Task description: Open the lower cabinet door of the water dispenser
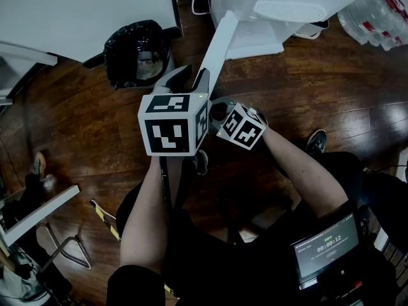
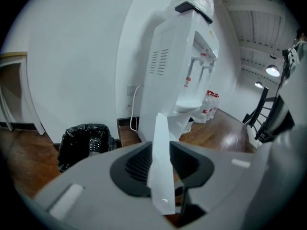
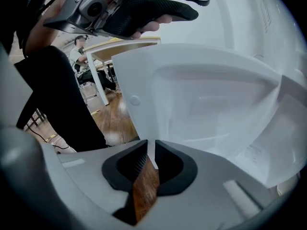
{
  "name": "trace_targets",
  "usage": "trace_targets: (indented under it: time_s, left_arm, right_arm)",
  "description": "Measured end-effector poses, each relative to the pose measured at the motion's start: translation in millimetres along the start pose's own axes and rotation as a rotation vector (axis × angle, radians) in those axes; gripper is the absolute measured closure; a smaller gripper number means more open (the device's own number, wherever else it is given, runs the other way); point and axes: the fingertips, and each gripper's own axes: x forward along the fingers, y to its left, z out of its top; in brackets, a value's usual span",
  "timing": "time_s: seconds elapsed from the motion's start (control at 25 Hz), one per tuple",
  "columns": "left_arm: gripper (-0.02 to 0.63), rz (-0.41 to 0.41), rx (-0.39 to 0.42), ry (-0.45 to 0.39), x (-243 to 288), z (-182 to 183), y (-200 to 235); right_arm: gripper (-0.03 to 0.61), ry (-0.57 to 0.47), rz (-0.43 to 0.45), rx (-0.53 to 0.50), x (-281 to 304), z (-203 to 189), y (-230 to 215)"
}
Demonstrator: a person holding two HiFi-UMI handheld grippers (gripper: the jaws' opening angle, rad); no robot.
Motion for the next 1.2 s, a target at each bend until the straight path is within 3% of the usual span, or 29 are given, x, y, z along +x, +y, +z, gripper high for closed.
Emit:
trace_targets:
  time_s: [0.76, 1.08, 1.2]
  left_arm:
    - [0.479, 0.004, -0.056, -0.013, -0.6, 8.3, 30.2]
    - [0.482, -0.022, -0.03, -0.023, 2.5, 20.7, 29.4]
    - [0.482, -0.029, -0.038, -0.014, 1.8, 17.1, 26.5]
  right_arm:
    - [0.534, -0.055, -0.025, 0.066, 33.0, 39.1, -7.8]
    - [0.532, -0.103, -0.074, 0.036, 43.3, 76.1, -28.4]
    - [0.534, -0.088, -0.07, 0.066, 45.4, 73.8, -25.5]
